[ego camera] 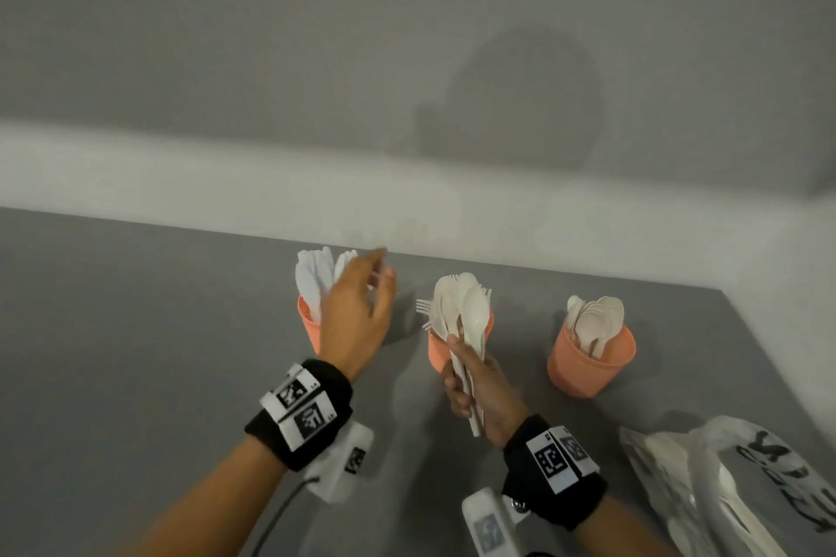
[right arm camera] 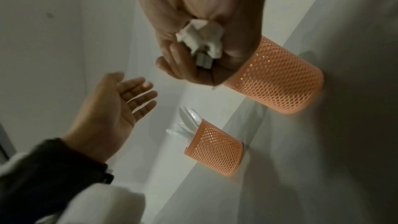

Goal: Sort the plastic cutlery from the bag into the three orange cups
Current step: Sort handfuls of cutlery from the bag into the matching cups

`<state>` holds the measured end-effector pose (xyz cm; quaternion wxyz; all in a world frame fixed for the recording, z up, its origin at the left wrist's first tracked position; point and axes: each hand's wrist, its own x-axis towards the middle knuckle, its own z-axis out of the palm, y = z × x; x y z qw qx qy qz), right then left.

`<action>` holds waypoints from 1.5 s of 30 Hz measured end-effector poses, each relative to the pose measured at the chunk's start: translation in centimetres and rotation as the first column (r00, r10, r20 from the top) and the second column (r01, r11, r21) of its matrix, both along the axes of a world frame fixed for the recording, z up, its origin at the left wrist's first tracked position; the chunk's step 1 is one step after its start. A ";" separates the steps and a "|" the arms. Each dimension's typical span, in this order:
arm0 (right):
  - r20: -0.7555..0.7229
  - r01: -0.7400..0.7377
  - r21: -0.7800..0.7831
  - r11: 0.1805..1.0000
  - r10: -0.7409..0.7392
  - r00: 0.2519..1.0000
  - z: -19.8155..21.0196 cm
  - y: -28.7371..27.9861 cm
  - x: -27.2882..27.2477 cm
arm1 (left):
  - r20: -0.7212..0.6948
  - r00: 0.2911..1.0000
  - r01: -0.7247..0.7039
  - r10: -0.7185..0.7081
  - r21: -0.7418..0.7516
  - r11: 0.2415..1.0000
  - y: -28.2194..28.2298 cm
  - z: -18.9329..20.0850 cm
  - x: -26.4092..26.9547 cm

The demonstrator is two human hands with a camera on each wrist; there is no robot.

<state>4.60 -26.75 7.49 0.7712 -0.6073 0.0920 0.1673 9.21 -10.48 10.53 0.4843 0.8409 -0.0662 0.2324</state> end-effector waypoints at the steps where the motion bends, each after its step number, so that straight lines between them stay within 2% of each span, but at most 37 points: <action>1: 0.023 0.020 -0.019 1.000 -0.020 1.000 0.0 0.0 -0.1 | -0.102 0.993 0.049 -0.053 -0.037 0.998 -1.2 -0.7 -0.7; 3: 0.069 0.058 -0.073 0.996 -0.053 0.996 0.1 0.1 -0.4 | -0.315 0.933 0.145 -0.174 -0.111 0.983 -3.4 -1.9 -1.8; 5: 0.118 0.087 -0.130 0.988 -0.071 0.990 0.1 0.2 -0.7 | -0.455 0.845 0.191 -0.281 -0.234 0.953 -5.4 -2.9 -2.7; 7: 0.155 0.101 -0.162 0.982 -0.076 0.985 -0.1 0.0 -1.1 | -0.516 0.795 0.147 -0.319 -0.346 0.927 -7.0 -2.9 -3.4; 10: 0.168 0.109 -0.136 0.985 -0.085 0.982 -0.5 -0.6 -1.6 | -0.562 0.775 0.066 -0.290 -0.384 0.921 -7.6 -3.2 -3.2; 12: 0.143 0.129 -0.115 0.985 -0.112 0.983 -0.8 -1.0 -1.6 | -0.564 0.786 0.051 -0.253 -0.349 0.936 -7.4 -3.4 -2.9; 14: 0.111 0.165 -0.104 0.981 -0.153 0.982 -1.1 -1.4 -1.5 | -0.518 0.830 0.006 -0.208 -0.365 0.931 -7.1 -3.0 -2.8; 18: 0.072 0.211 -0.122 0.970 -0.204 0.976 -1.4 -2.4 -1.6 | -0.349 0.911 -0.026 -0.219 -0.579 0.815 -5.7 -0.8 -2.1; 21: 0.026 0.082 -0.075 0.994 -0.080 0.996 -0.8 -2.9 -1.7 | -0.346 0.882 0.070 -0.319 -0.575 0.815 -4.6 -0.3 -1.8; 23: -0.027 -0.063 0.033 0.997 0.064 0.998 -0.1 -2.7 -1.9 | -0.395 0.787 0.201 -0.474 -0.562 0.802 -4.6 -0.4 -2.4; 26: -0.081 -0.292 0.129 0.948 0.304 0.949 0.8 -1.9 -2.2 | -0.425 0.606 0.297 -0.672 -0.664 0.687 -5.0 -0.9 -3.0; 28: -0.084 -0.419 0.171 0.892 0.437 0.895 0.9 -1.6 -2.4 | -0.393 0.558 0.313 -0.731 -0.716 0.624 -5.4 -0.8 -3.4; 29: -0.086 -0.448 0.191 0.874 0.469 0.879 1.0 -1.5 -2.5 | -0.403 0.567 0.302 -0.719 -0.710 0.636 -5.6 -0.6 -3.6; 31: -0.107 -0.439 0.155 0.885 0.457 0.883 1.0 -1.4 -2.5 | -0.467 0.632 0.218 -0.619 -0.659 0.720 -6.3 -0.2 -3.5; 32: -0.103 -0.395 0.062 0.917 0.399 0.911 0.9 -1.4 -2.3 | -0.492 0.685 0.163 -0.538 -0.616 0.771 -6.6 -0.1 -3.3; 33: -0.075 -0.322 -0.102 0.941 0.316 0.946 0.5 -1.3 -2.1 | -0.502 0.746 0.109 -0.437 -0.556 0.824 -6.9 -0.2 -3.0; 35: 0.080 -0.130 -0.406 0.905 0.177 0.981 0.2 -0.8 -2.0 | -0.488 0.837 -0.004 -0.247 -0.457 0.889 -7.5 -0.3 -2.8; 36: 0.162 -0.046 -0.454 0.890 0.133 0.978 0.0 -0.5 -2.0 | -0.482 0.857 -0.050 -0.182 -0.429 0.902 -7.8 -0.3 -2.7; 38: 0.251 0.072 -0.410 0.909 0.037 0.967 0.0 0.1 -2.4 | -0.451 0.882 -0.064 -0.136 -0.400 0.914 -8.5 0.1 -3.0; 39: 0.229 0.089 -0.353 0.932 -0.006 0.973 0.3 0.2 -2.6 | -0.436 0.885 -0.033 -0.162 -0.407 0.913 -8.8 0.4 -3.1; 40: 0.156 0.078 -0.268 0.960 -0.037 0.987 0.6 0.0 -2.7 | -0.422 0.883 0.002 -0.204 -0.432 0.902 -9.0 0.6 -3.1; 42: -0.043 0.035 -0.001 0.999 -0.035 0.998 1.2 -0.7 -2.4 | -0.394 0.876 0.060 -0.278 -0.483 0.873 -8.5 0.9 -3.1; 44: -0.152 0.036 0.232 0.972 0.000 0.988 1.5 -1.8 -2.1 | -0.419 0.840 0.072 -0.343 -0.542 0.837 -7.2 1.0 -3.1; 45: -0.160 0.026 0.282 0.959 0.020 0.987 1.5 -2.3 -1.9 | -0.454 0.812 0.054 -0.367 -0.568 0.821 -6.6 0.9 -3.1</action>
